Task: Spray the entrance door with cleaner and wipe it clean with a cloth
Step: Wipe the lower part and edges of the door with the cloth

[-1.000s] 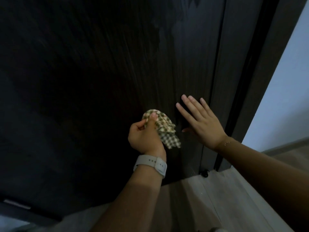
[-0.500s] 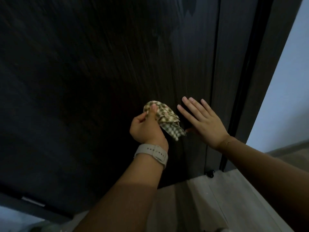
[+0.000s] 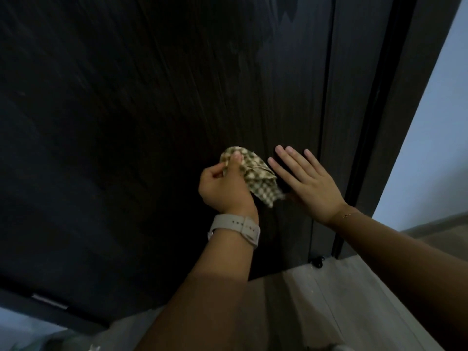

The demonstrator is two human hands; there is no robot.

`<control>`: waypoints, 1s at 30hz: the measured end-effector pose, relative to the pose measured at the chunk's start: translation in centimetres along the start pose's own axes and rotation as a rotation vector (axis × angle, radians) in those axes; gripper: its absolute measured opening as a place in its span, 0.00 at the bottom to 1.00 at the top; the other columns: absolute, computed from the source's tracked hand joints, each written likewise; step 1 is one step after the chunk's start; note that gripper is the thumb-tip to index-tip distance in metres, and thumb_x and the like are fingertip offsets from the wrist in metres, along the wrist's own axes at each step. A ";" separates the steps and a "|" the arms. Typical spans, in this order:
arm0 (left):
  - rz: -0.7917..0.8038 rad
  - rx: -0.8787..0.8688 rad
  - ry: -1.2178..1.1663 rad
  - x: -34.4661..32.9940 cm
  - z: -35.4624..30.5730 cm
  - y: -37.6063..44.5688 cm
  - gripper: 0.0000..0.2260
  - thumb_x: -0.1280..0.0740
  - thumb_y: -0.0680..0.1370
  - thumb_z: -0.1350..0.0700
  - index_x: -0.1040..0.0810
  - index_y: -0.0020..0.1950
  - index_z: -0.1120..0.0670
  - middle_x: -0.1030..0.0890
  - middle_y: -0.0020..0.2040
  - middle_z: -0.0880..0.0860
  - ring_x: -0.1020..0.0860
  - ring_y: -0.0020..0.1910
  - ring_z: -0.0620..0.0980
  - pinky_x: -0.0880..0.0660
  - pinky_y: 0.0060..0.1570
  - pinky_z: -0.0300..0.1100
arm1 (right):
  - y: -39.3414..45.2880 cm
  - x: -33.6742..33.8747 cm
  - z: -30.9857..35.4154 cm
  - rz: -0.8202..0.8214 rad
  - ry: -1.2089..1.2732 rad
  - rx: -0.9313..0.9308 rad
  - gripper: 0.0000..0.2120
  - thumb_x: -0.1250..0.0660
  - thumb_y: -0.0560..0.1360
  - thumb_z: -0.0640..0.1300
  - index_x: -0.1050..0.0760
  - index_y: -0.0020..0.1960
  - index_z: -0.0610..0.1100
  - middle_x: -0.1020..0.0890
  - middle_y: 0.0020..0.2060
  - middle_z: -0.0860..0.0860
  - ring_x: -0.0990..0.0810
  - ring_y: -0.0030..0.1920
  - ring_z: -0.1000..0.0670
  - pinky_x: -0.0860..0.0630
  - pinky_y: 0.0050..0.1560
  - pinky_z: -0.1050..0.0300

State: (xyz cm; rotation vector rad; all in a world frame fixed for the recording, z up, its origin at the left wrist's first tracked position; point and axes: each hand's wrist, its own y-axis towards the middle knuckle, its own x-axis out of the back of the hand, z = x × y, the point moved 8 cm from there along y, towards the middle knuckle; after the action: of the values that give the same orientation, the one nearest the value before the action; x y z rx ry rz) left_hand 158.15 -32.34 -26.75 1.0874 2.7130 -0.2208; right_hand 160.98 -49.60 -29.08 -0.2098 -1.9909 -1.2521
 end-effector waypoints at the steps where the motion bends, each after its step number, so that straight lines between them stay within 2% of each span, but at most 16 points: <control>1: 0.014 -0.005 0.004 0.0 0.1 0.2 0.10 0.24 0.70 0.57 0.24 0.41 0.49 0.22 0.44 0.45 0.22 0.45 0.40 0.23 0.46 0.39 | 0.0 0.0 0.0 -0.001 0.001 -0.002 0.49 0.27 0.72 0.47 0.58 0.79 0.48 0.52 0.78 0.48 0.54 0.78 0.48 0.51 0.76 0.45; 4: -0.006 0.043 0.100 1.7 3.4 0.5 0.10 0.23 0.69 0.58 0.24 0.40 0.50 0.21 0.43 0.47 0.21 0.44 0.43 0.21 0.48 0.43 | 0.0 -0.1 0.0 0.004 0.015 -0.007 0.50 0.26 0.71 0.48 0.58 0.79 0.48 0.51 0.78 0.48 0.52 0.78 0.47 0.51 0.76 0.45; 8: -0.085 0.334 0.248 5.4 11.1 0.8 0.11 0.22 0.68 0.59 0.24 0.37 0.54 0.19 0.43 0.56 0.19 0.47 0.57 0.21 0.52 0.51 | 0.1 0.1 0.0 0.007 0.010 -0.002 0.50 0.24 0.69 0.48 0.53 0.79 0.47 0.50 0.78 0.47 0.50 0.77 0.46 0.50 0.76 0.45; 10: -0.012 0.405 0.288 6.1 13.4 1.5 0.10 0.21 0.67 0.60 0.23 0.36 0.55 0.18 0.46 0.61 0.19 0.49 0.62 0.21 0.53 0.55 | 0.1 0.1 0.0 0.039 0.019 0.006 0.49 0.24 0.69 0.48 0.53 0.78 0.47 0.52 0.78 0.48 0.51 0.77 0.46 0.50 0.76 0.45; 12: 0.090 0.417 0.315 6.1 13.6 1.9 0.09 0.22 0.68 0.64 0.22 0.36 0.57 0.18 0.47 0.63 0.19 0.50 0.63 0.21 0.52 0.55 | 0.1 0.1 0.0 0.082 0.036 0.005 0.49 0.25 0.70 0.47 0.54 0.79 0.48 0.53 0.78 0.48 0.52 0.77 0.46 0.51 0.76 0.44; 14: 0.134 0.407 0.288 6.2 11.6 1.9 0.07 0.24 0.70 0.66 0.22 0.38 0.60 0.19 0.46 0.62 0.19 0.46 0.60 0.20 0.45 0.49 | 0.1 0.6 0.3 0.097 0.074 -0.013 0.45 0.27 0.71 0.45 0.52 0.79 0.47 0.52 0.78 0.47 0.51 0.78 0.45 0.47 0.76 0.42; 16: 0.256 0.405 0.235 5.7 8.9 1.3 0.05 0.27 0.73 0.65 0.20 0.47 0.62 0.18 0.48 0.60 0.19 0.44 0.53 0.22 0.39 0.43 | 0.2 2.3 1.0 0.046 0.191 -0.048 0.35 0.32 0.75 0.45 0.45 0.77 0.46 0.48 0.78 0.44 0.45 0.77 0.43 0.42 0.74 0.41; 18: 0.475 0.406 0.200 4.4 5.8 -0.2 0.10 0.30 0.76 0.63 0.20 0.56 0.62 0.17 0.52 0.58 0.18 0.50 0.52 0.21 0.44 0.40 | 0.4 4.5 2.1 -0.008 0.320 -0.110 0.25 0.38 0.79 0.49 0.35 0.74 0.44 0.39 0.75 0.42 0.38 0.74 0.43 0.37 0.72 0.43; 21: 0.718 0.357 0.122 3.1 1.3 -3.0 0.12 0.34 0.78 0.63 0.23 0.62 0.61 0.17 0.56 0.58 0.18 0.56 0.52 0.21 0.52 0.40 | 1.1 6.2 4.2 0.109 0.650 -0.282 0.18 0.42 0.81 0.53 0.27 0.66 0.47 0.25 0.62 0.48 0.27 0.63 0.51 0.28 0.63 0.47; 24: 0.797 0.289 0.071 3.1 -2.3 -4.8 0.12 0.36 0.79 0.65 0.22 0.62 0.61 0.17 0.56 0.58 0.18 0.56 0.51 0.20 0.53 0.40 | 1.2 6.7 5.6 0.186 1.187 -0.631 0.11 0.37 0.80 0.48 0.22 0.60 0.49 0.18 0.53 0.53 0.20 0.55 0.55 0.24 0.57 0.55; 28: 0.829 0.114 0.128 3.2 -6.0 -5.4 0.12 0.33 0.78 0.63 0.22 0.60 0.57 0.16 0.54 0.55 0.17 0.52 0.47 0.20 0.51 0.38 | 1.3 9.0 5.3 -0.004 1.359 -0.831 0.07 0.33 0.77 0.39 0.20 0.53 0.46 0.15 0.46 0.51 0.17 0.48 0.56 0.24 0.47 0.65; 30: 0.761 -0.048 0.183 3.4 -8.1 -4.5 0.13 0.32 0.77 0.62 0.22 0.61 0.53 0.17 0.53 0.51 0.19 0.52 0.44 0.22 0.54 0.39 | 1.7 10.0 4.5 -0.099 1.375 -0.893 0.07 0.32 0.76 0.37 0.20 0.52 0.45 0.15 0.45 0.52 0.17 0.46 0.57 0.24 0.45 0.66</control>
State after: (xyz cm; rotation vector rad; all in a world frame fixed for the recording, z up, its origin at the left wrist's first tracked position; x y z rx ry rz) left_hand 151.52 -31.54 -19.53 2.0890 2.2057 0.0743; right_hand 152.59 -47.42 -22.19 0.2859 -0.2391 -1.5959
